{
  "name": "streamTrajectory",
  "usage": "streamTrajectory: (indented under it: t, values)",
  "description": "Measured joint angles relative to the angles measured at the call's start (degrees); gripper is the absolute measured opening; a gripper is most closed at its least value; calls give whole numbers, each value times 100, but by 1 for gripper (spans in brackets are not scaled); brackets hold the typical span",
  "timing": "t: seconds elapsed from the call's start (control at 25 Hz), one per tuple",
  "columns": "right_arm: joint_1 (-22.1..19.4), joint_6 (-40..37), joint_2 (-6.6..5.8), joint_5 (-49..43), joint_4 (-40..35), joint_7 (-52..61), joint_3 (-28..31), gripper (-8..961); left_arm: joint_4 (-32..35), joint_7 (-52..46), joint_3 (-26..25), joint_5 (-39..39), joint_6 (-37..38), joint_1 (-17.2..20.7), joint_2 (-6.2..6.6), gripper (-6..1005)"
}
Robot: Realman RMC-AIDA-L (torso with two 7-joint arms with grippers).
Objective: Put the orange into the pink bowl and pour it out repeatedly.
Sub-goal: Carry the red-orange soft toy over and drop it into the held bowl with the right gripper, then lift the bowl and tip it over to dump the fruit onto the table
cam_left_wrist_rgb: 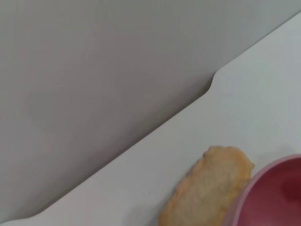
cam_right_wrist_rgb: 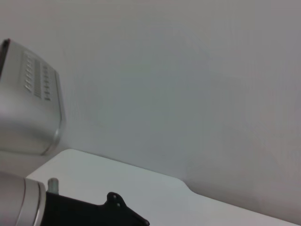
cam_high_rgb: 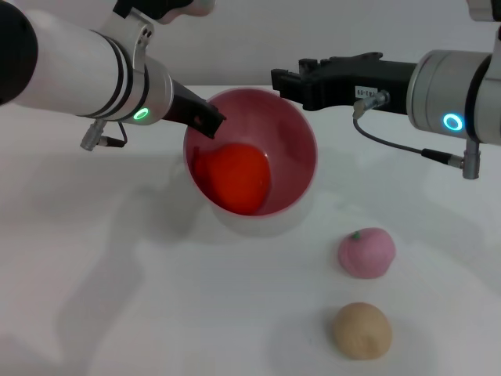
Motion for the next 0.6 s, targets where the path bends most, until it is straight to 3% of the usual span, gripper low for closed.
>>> streamTrajectory:
  t: [0.16, 0.28, 0.44, 0.6]
  values:
    - [-67, -235, 1, -135, 17, -18, 79, 336, -1, 37, 43, -6, 72, -7, -1, 47]
    - [-281, -741, 18, -987, -34, -29, 298, 456, -1, 176, 220, -2, 236, -8, 0, 47]
    - [-567, -1483, 38, -2303, 54, 424, 736, 504, -3, 325, 486, 31, 493, -21, -7, 46]
    - [-832, -1822, 39, -2838, 252, 1058, 1291, 516, -81, 629, 945, 79, 1048, -12, -18, 46]
